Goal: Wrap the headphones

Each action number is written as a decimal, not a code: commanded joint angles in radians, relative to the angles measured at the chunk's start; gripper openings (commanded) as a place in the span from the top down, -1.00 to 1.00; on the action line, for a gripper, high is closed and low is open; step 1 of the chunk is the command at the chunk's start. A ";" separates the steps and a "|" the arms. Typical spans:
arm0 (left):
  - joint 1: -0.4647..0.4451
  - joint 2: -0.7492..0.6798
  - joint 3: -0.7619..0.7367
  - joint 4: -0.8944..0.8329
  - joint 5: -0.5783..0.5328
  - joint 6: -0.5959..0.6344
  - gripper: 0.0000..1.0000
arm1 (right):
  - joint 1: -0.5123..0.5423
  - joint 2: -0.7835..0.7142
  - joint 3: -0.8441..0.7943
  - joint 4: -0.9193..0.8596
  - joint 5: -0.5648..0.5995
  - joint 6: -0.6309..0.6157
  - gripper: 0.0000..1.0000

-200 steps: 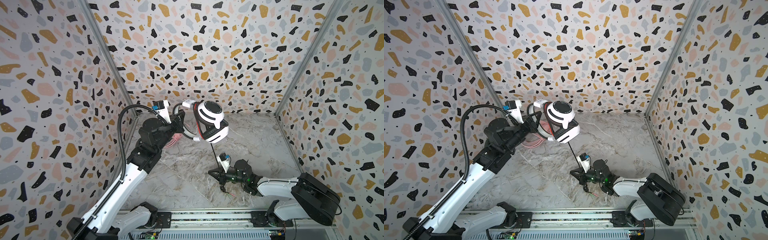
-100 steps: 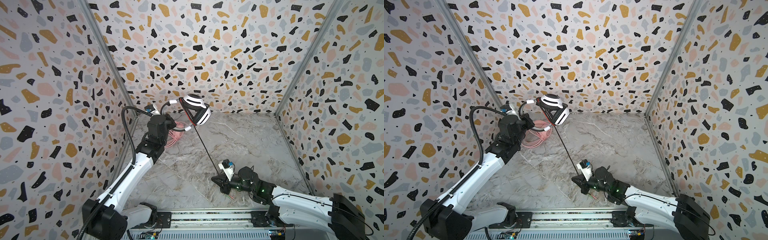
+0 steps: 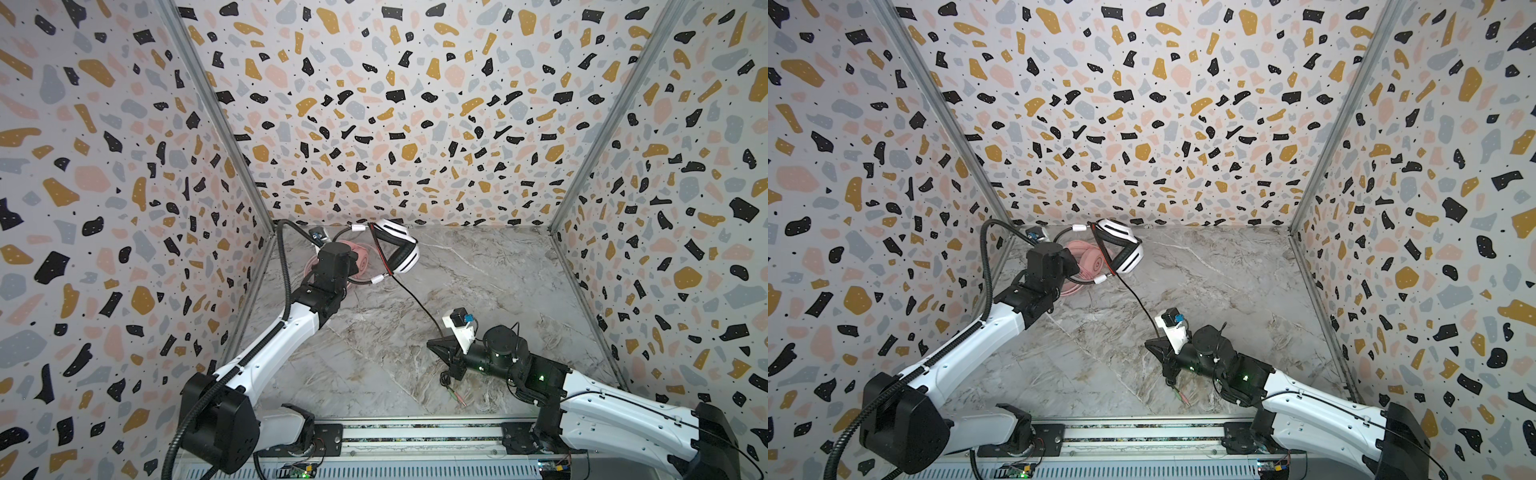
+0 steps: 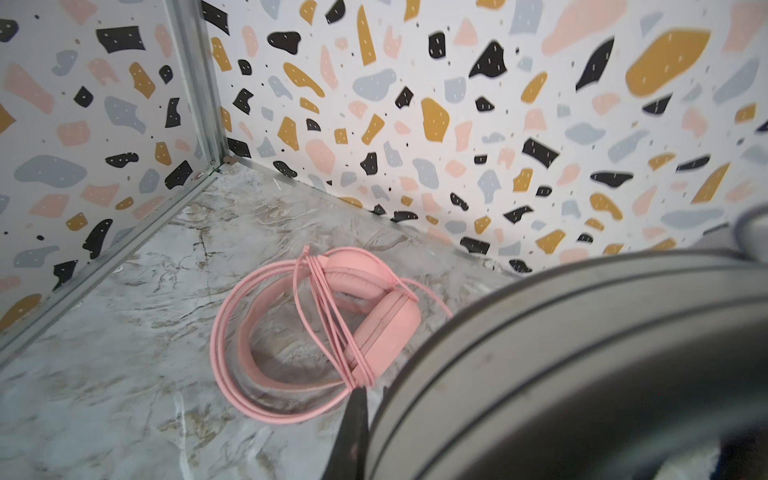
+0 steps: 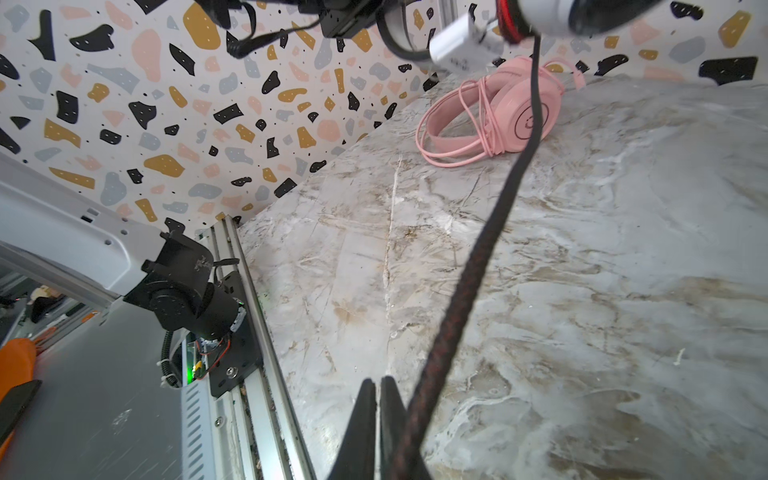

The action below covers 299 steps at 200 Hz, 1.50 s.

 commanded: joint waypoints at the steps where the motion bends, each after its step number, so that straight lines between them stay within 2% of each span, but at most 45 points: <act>1: -0.049 0.004 -0.016 0.047 -0.076 0.055 1.00 | 0.004 0.005 0.070 -0.029 0.040 -0.052 0.85; 46: -0.146 0.048 -0.044 0.023 -0.104 0.116 1.00 | 0.003 0.052 0.176 -0.094 0.115 -0.147 0.85; 81: -0.249 0.127 -0.004 -0.034 -0.133 0.174 1.00 | -0.001 0.057 0.259 -0.141 0.171 -0.213 0.85; 113: -0.316 0.176 0.021 -0.072 -0.061 0.214 1.00 | -0.027 0.048 0.315 -0.176 0.218 -0.268 0.85; 134: -0.349 0.149 -0.018 -0.049 -0.027 0.235 1.00 | -0.099 0.039 0.346 -0.203 0.211 -0.283 0.85; 150: -0.361 0.108 -0.072 0.000 0.060 0.259 1.00 | -0.152 0.030 0.361 -0.216 0.207 -0.296 0.85; 176: -0.371 0.038 -0.124 0.024 0.272 0.308 1.00 | -0.241 0.040 0.370 -0.227 0.192 -0.314 0.83; 232: -0.376 -0.137 -0.183 0.012 0.562 0.374 1.00 | -0.374 0.074 0.352 -0.198 0.118 -0.272 0.79; 266: -0.375 -0.157 -0.166 -0.005 0.776 0.386 1.00 | -0.387 0.113 0.340 -0.173 0.055 -0.250 0.78; 299: -0.376 -0.195 -0.134 0.021 0.857 0.319 1.00 | -0.395 0.139 0.281 -0.134 0.019 -0.217 0.77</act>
